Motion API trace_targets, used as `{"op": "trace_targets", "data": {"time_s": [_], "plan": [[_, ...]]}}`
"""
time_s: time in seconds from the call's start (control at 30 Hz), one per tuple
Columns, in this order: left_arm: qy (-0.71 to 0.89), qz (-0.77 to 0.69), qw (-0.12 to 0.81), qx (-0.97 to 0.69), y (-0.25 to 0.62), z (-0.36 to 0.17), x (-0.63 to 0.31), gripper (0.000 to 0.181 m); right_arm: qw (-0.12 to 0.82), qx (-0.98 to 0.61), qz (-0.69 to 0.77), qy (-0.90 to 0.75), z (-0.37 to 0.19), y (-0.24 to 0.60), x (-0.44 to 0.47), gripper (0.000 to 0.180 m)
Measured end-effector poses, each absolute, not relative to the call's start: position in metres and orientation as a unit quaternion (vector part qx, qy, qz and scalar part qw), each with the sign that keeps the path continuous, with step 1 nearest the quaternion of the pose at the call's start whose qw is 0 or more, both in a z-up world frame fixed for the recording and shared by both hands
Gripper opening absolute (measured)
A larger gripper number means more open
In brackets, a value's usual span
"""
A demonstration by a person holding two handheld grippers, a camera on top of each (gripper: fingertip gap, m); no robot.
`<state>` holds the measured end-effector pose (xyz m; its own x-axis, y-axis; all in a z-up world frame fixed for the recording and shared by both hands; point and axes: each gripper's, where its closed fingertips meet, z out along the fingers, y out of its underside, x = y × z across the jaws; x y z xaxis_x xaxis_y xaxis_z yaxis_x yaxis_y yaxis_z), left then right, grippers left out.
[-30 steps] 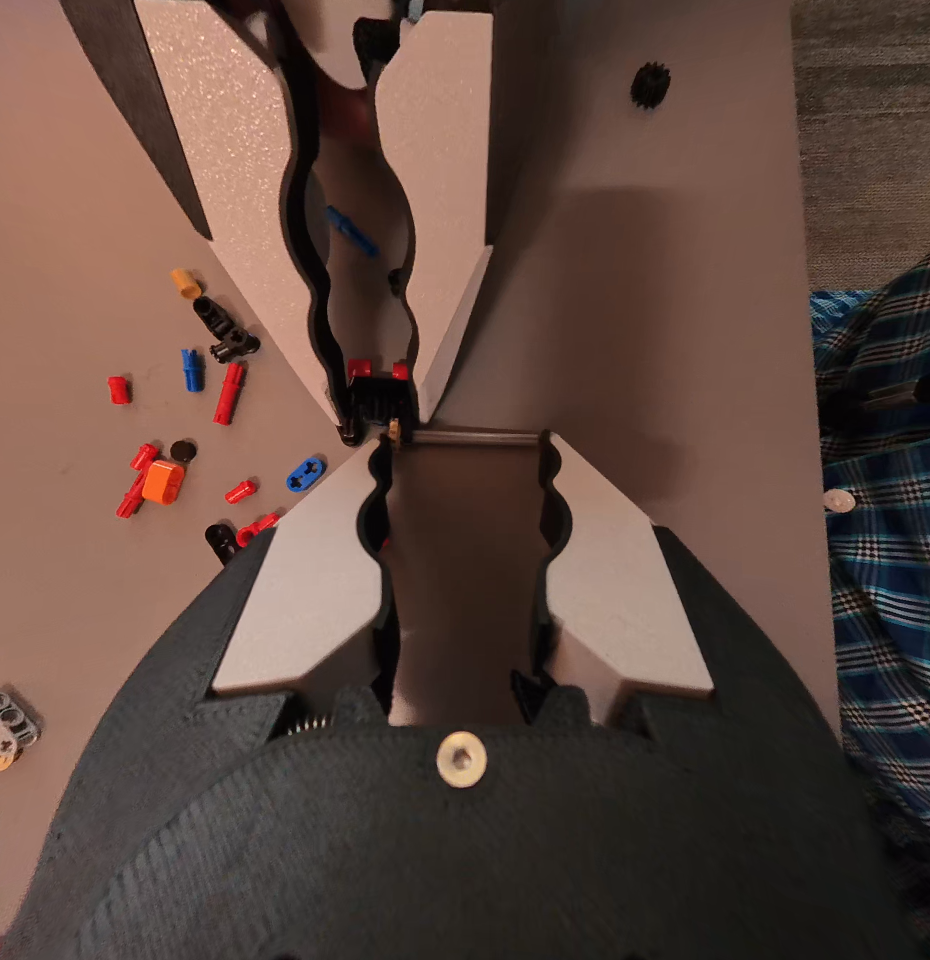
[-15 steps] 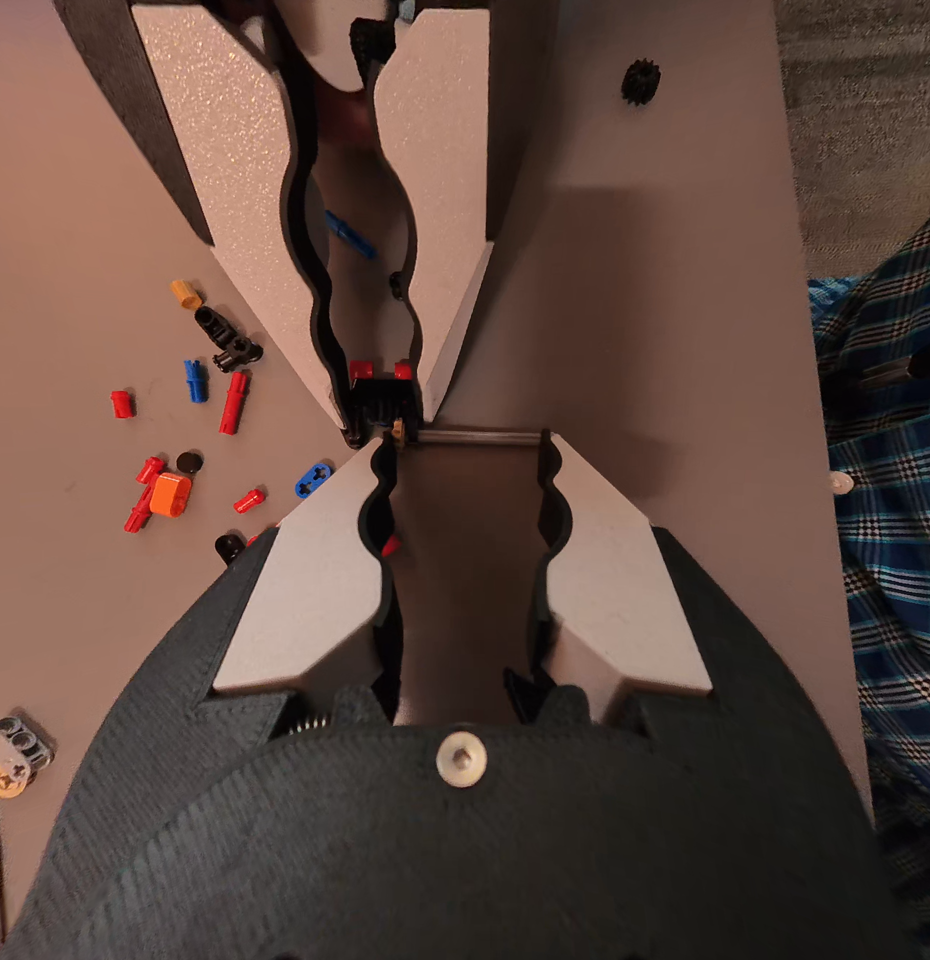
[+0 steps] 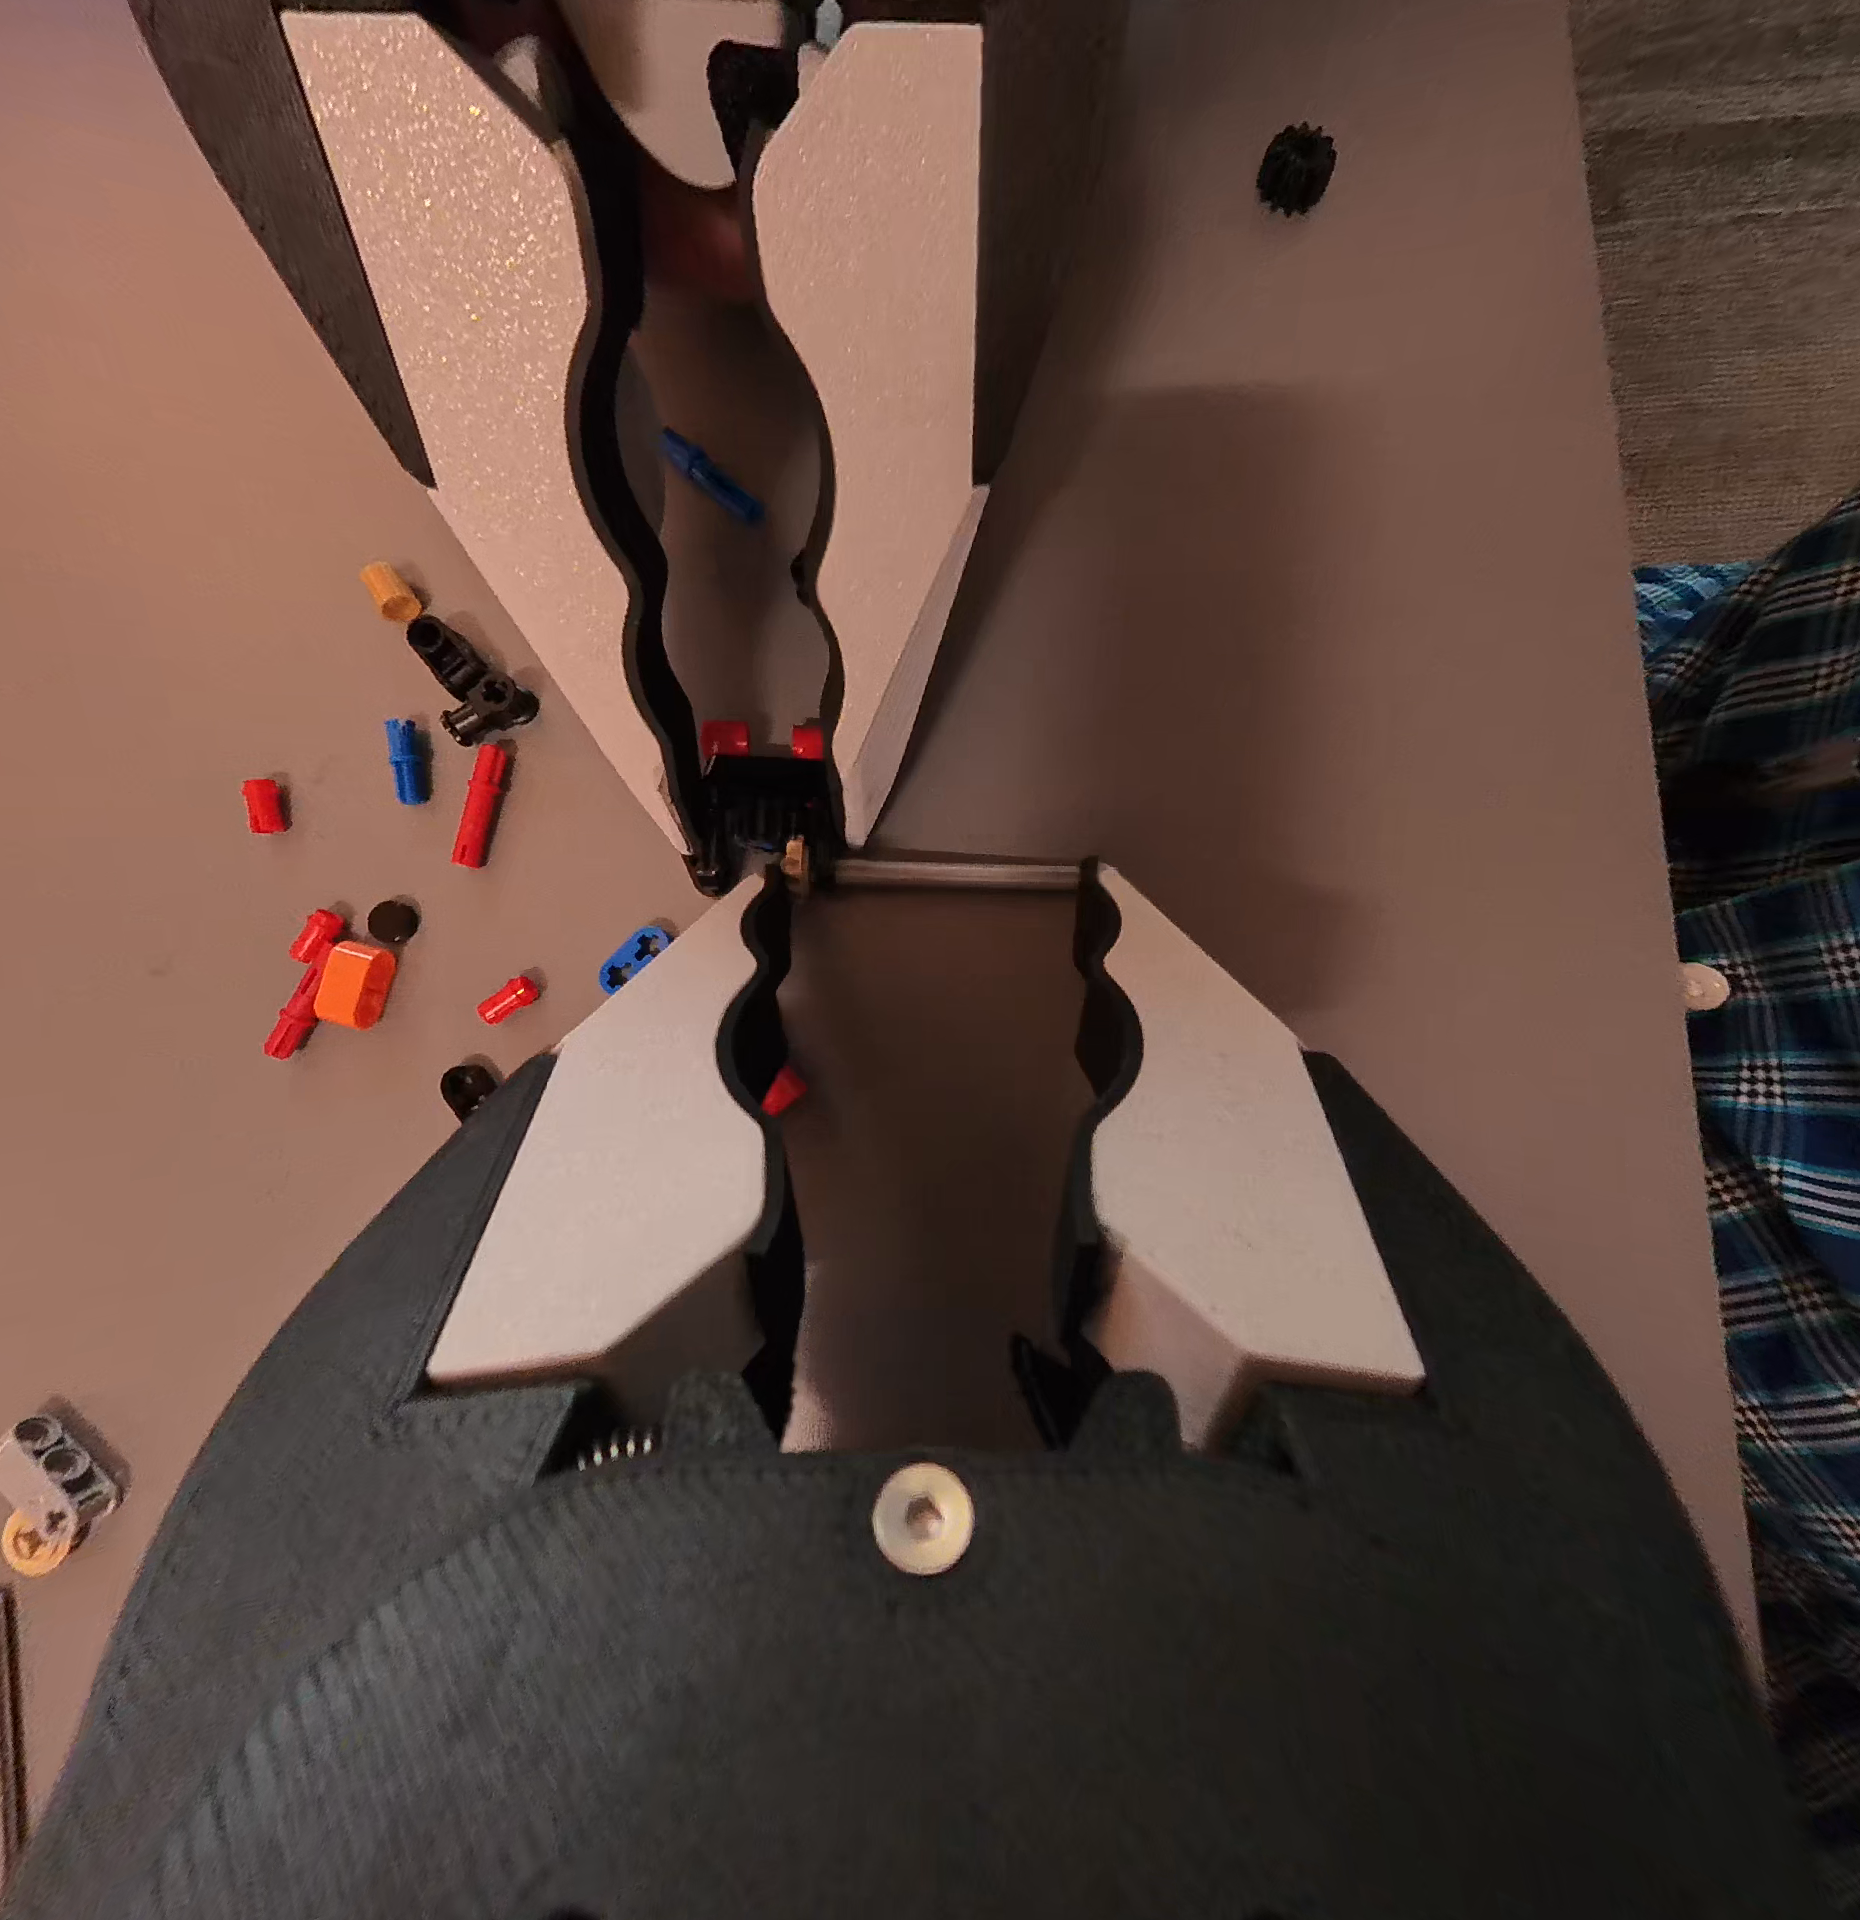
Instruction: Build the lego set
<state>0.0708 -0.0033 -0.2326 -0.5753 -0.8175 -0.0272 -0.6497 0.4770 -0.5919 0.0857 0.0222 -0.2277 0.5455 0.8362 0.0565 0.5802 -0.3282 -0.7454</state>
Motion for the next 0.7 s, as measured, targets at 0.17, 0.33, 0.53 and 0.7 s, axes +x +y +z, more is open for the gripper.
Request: {"op": "trace_targets", "data": {"time_s": [0.17, 0.33, 0.53, 0.7], "plan": [[0.836, -0.26, 0.187, -0.445, -0.0019, -0.2305, 0.0717, 0.055, 0.379, -0.795, 0.169, -0.443, -0.226, 0.0232, 0.0862, 0.022], [0.821, -0.251, 0.218, -0.464, 0.0007, -0.229, 0.0704, 0.06, 0.389, -0.791, 0.166, -0.443, -0.2234, 0.0234, 0.0861, 0.021], [0.801, -0.243, 0.252, -0.486, 0.0018, -0.2277, 0.0693, 0.057, 0.395, -0.787, 0.169, -0.443, -0.2211, 0.0227, 0.0858, 0.021], [0.801, -0.251, 0.25, -0.483, -0.0062, -0.2287, 0.0674, 0.042, 0.395, -0.786, 0.162, -0.447, -0.2226, 0.0226, 0.0857, 0.021]]}}
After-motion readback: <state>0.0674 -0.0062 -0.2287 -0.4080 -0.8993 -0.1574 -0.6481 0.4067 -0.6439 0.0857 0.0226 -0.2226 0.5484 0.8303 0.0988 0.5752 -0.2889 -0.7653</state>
